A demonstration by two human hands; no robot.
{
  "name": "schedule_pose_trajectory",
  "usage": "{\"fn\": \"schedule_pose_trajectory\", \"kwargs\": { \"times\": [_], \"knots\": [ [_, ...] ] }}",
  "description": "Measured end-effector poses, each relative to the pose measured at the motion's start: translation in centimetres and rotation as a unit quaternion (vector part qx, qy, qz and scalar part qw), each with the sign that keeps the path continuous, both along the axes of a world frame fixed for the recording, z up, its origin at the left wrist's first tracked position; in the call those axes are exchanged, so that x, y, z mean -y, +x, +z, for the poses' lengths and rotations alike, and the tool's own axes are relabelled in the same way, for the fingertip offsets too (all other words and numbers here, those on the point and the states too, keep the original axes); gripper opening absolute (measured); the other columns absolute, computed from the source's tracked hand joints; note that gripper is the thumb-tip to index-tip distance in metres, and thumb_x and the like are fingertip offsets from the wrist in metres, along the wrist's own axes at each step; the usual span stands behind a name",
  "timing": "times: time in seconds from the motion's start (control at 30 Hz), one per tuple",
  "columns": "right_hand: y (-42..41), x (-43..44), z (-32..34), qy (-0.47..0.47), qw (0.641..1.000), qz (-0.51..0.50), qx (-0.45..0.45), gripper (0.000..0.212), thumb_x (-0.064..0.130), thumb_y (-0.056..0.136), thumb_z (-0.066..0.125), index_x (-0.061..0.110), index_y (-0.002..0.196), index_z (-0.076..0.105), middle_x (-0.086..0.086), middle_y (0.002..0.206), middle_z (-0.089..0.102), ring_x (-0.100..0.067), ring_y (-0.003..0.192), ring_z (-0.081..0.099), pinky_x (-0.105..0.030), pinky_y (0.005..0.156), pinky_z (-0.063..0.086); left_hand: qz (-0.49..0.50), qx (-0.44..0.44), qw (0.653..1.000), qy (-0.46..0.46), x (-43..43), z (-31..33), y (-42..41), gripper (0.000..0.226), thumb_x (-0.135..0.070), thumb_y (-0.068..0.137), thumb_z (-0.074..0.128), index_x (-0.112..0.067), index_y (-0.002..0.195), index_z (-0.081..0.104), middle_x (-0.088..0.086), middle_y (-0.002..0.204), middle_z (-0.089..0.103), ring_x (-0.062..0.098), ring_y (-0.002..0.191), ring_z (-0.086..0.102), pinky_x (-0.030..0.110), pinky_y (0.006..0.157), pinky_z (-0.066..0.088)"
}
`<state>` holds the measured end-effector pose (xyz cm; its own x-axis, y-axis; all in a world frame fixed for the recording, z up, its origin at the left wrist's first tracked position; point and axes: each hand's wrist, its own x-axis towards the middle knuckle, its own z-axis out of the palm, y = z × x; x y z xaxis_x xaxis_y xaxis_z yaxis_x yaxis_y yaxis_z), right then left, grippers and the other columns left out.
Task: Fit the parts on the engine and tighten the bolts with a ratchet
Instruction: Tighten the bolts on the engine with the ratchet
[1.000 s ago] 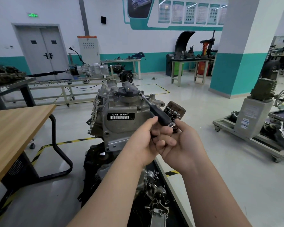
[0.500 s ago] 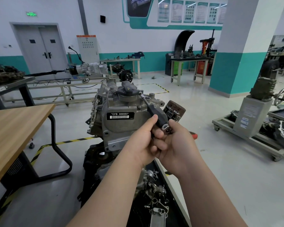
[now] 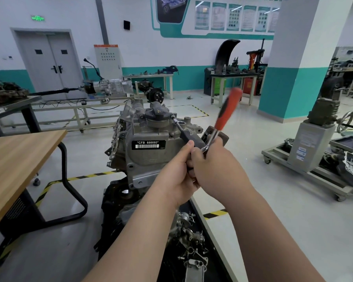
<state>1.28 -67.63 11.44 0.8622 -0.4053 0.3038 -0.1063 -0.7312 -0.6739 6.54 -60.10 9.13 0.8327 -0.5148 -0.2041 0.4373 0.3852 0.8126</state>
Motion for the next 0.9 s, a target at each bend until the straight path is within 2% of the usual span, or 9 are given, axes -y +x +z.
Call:
{"fn": "schedule_pose_trajectory", "kwargs": {
  "times": [0.1,0.17,0.27,0.37,0.47,0.53,0.63,0.73,0.9],
  "knots": [
    [-0.4,-0.6,0.0,-0.171,0.985,-0.024,0.004,0.039,0.038,0.100,0.034,0.019,0.133,0.025,0.006,0.071,0.047,-0.025,0.066,0.048,-0.035,0.057,0.035,-0.026,-0.002,1.000,-0.014,-0.3,0.1,0.1,0.038,-0.042,0.096,0.051,-0.015,0.086,0.075,0.000,0.085,0.071,0.016,0.080,0.067,0.026,0.075,0.050],
    [-0.3,-0.8,-0.2,-0.159,0.987,-0.009,0.007,0.048,0.038,0.101,0.034,0.017,0.141,0.020,0.002,0.080,0.054,-0.025,0.069,0.051,-0.035,0.060,0.039,-0.027,0.005,1.000,-0.014,-0.5,0.1,0.2,0.036,-0.041,0.096,0.050,-0.016,0.092,0.075,0.003,0.082,0.072,0.016,0.079,0.068,0.028,0.073,0.051],
    [0.3,-0.9,-0.4,0.093,0.995,0.038,0.016,0.042,0.035,0.101,0.038,0.010,0.134,0.030,-0.001,0.079,0.060,-0.019,0.068,0.058,-0.032,0.058,0.041,-0.005,0.008,1.000,0.008,-0.7,0.5,-0.1,0.041,-0.045,0.094,0.053,-0.011,0.116,0.064,0.009,0.106,0.060,0.024,0.099,0.055,0.032,0.087,0.042],
    [0.8,-0.8,-1.2,0.286,0.956,0.033,0.050,0.027,0.034,0.098,0.043,0.009,0.104,0.044,-0.002,0.068,0.057,-0.021,0.058,0.053,-0.035,0.062,0.045,0.010,0.012,0.999,0.034,-0.6,0.6,-0.3,0.041,-0.050,0.093,0.051,-0.014,0.107,0.063,0.011,0.102,0.052,0.024,0.093,0.045,0.032,0.072,0.034],
    [0.7,-0.8,-1.7,0.450,0.890,0.040,0.061,0.026,0.034,0.098,0.045,0.009,0.092,0.050,-0.003,0.055,0.050,-0.016,0.040,0.041,-0.035,0.055,0.040,-0.002,0.026,0.998,0.054,-0.5,-0.2,0.2,0.044,-0.050,0.094,0.049,-0.019,0.065,0.058,-0.001,0.047,0.046,0.016,0.039,0.045,0.015,0.042,0.032],
    [0.4,-0.8,-1.6,0.561,0.821,0.082,0.069,0.028,0.031,0.101,0.042,0.009,0.090,0.053,-0.004,0.052,0.044,-0.015,0.034,0.031,-0.030,0.049,0.036,-0.003,0.038,0.997,0.063,-0.5,-0.5,0.4,0.053,-0.047,0.095,0.049,-0.018,0.050,0.051,-0.002,0.040,0.042,0.014,0.028,0.040,0.013,0.032,0.025],
    [0.0,-0.9,-1.5,0.691,0.706,0.139,0.069,0.028,0.030,0.103,0.036,0.012,0.091,0.054,0.000,0.053,0.038,-0.011,0.034,0.025,-0.025,0.043,0.033,-0.003,0.033,0.998,0.060,-0.5,-0.4,0.4,0.036,-0.044,0.095,0.052,-0.018,0.072,0.060,-0.004,0.043,0.046,0.011,0.028,0.042,0.014,0.027,0.023],
    [-0.1,-0.9,-1.5,0.775,0.611,0.149,0.065,0.023,0.031,0.102,0.037,0.017,0.108,0.053,0.002,0.057,0.035,-0.008,0.031,0.024,-0.018,0.038,0.032,-0.014,0.025,0.997,0.067,-0.6,-0.3,0.4,0.030,-0.044,0.093,0.056,-0.016,0.091,0.063,-0.004,0.045,0.052,0.012,0.029,0.049,0.014,0.025,0.026],
    [-0.1,-1.1,-1.4,0.798,0.582,0.139,0.068,0.021,0.031,0.102,0.038,0.019,0.113,0.051,0.002,0.057,0.037,-0.007,0.030,0.024,-0.017,0.036,0.033,-0.015,0.019,0.997,0.072,-0.5,-0.4,0.5,0.030,-0.044,0.091,0.059,-0.014,0.093,0.063,-0.005,0.045,0.053,0.011,0.030,0.050,0.014,0.027,0.031]
  ]
}}
